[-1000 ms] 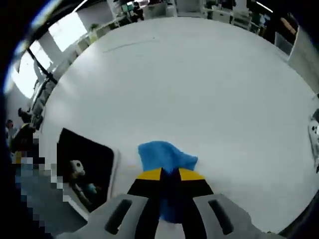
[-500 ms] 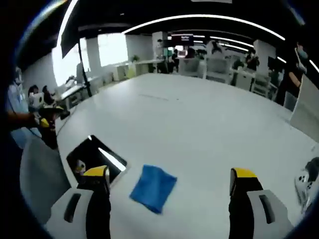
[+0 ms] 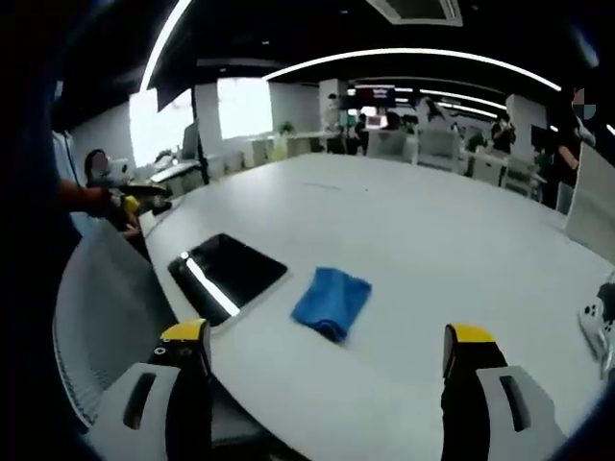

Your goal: Wipe the mirror surface with the cleaning cloth until all visible marks leave the cleaned area.

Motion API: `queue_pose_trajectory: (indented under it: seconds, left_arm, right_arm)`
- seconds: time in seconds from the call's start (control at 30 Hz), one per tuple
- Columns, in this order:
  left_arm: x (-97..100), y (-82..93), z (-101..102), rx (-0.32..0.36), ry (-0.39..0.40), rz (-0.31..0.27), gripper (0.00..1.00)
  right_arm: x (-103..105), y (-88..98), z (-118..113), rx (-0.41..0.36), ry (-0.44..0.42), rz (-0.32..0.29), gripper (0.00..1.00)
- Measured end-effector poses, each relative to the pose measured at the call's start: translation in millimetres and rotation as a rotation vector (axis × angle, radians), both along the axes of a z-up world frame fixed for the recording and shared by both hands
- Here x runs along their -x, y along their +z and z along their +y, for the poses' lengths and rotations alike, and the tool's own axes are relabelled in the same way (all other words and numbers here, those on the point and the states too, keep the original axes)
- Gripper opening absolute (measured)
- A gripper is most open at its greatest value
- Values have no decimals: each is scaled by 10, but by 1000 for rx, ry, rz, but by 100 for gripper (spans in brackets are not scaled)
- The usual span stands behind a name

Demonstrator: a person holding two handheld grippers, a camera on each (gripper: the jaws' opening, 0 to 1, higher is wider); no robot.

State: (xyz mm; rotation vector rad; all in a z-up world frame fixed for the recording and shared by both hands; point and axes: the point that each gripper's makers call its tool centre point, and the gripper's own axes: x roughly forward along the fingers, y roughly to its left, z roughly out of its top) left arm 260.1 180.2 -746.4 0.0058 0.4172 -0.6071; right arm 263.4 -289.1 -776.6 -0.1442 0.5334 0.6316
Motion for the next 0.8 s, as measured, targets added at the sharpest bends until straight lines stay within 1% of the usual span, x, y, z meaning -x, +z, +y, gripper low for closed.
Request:
queue_pose_trajectory:
  seconds: [0.1, 0.17, 0.33, 0.37, 0.4, 0.43, 0.53, 0.6, 0.67, 0.73, 0.8]
  left_arm:
    - [-26, 16, -31, -26, -17, 3, 100]
    - [-50, 29, -34, -33, -15, 0, 100]
    - [-67, 25, -43, -35, -10, 0, 100]
    - [-62, 13, -43, -37, -10, 7, 100]
    - [-44, -29, -36, -40, -2, 35, 100]
    - [-38, -42, -34, -39, 0, 42, 100]
    - [-32, -83, -10, -47, 4, 45, 100]
    - [-36, -105, 10, -44, 17, 64, 100]
    - [-46, -107, 22, -44, 26, 71, 100]
    - [-68, -89, 29, -41, 34, 64, 100]
    - [-89, -66, 26, -41, 39, 66, 100]
  right_arm:
    - [-52, -4, 26, -18, -7, 8, 100]
    - [-60, 1, 59, -20, 1, -1, 100]
    - [-95, -12, 97, -28, 10, -3, 100]
    - [-88, -11, 115, -26, 13, -6, 100]
    - [-94, -15, 119, -27, 11, -6, 100]
    - [-109, -44, 97, -18, -1, 1, 100]
    - [-111, -52, 106, -24, -11, 11, 100]
    - [-117, -50, 110, -20, -13, 8, 100]
    - [-128, -28, 115, -27, -14, -3, 100]
    - [-135, -23, 100, -26, -19, -8, 100]
    - [-136, -46, 74, -31, -24, 9, 100]
